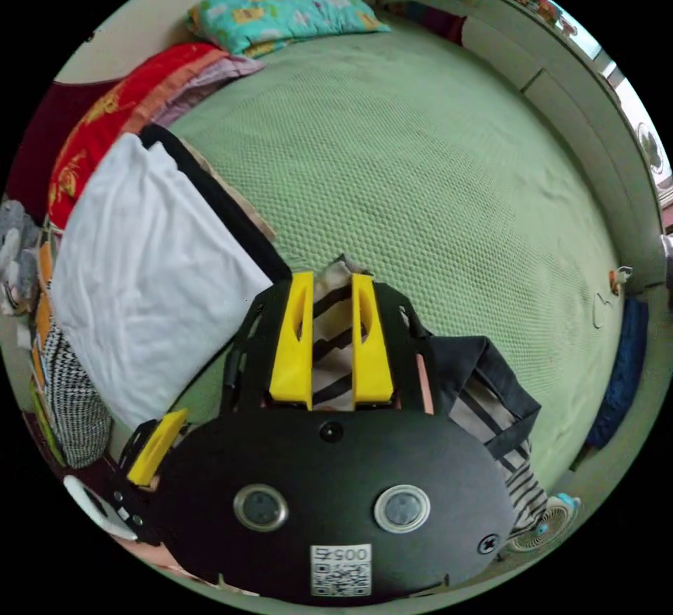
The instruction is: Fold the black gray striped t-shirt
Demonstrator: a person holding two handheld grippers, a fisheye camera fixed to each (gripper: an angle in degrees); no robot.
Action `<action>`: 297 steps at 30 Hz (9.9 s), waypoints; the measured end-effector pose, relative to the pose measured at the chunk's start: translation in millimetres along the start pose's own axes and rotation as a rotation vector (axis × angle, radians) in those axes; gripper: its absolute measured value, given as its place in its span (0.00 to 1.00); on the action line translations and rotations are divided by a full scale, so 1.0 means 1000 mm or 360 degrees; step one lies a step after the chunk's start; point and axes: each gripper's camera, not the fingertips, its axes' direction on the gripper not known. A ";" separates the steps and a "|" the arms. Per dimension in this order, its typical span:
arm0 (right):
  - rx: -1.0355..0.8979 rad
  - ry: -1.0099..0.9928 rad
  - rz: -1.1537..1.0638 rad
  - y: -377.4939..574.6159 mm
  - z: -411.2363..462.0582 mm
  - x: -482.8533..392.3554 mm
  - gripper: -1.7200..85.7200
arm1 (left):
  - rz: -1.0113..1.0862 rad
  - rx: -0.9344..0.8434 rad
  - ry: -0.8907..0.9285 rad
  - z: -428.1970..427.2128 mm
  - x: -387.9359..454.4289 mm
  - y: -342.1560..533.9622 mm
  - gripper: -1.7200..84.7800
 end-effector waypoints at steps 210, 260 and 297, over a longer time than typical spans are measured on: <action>0.0122 0.0505 0.0723 0.649 -0.205 0.159 0.02 | 0.0418 0.0006 0.0080 -0.157 0.145 0.287 0.03; 0.0374 0.0081 0.1011 0.913 -0.273 -0.039 0.00 | 0.0584 -0.0087 -0.0326 -0.188 0.113 0.403 0.01; 0.0369 0.0049 0.0972 0.974 -0.323 -0.059 0.01 | 0.0563 -0.0095 -0.0199 -0.269 0.049 0.439 0.01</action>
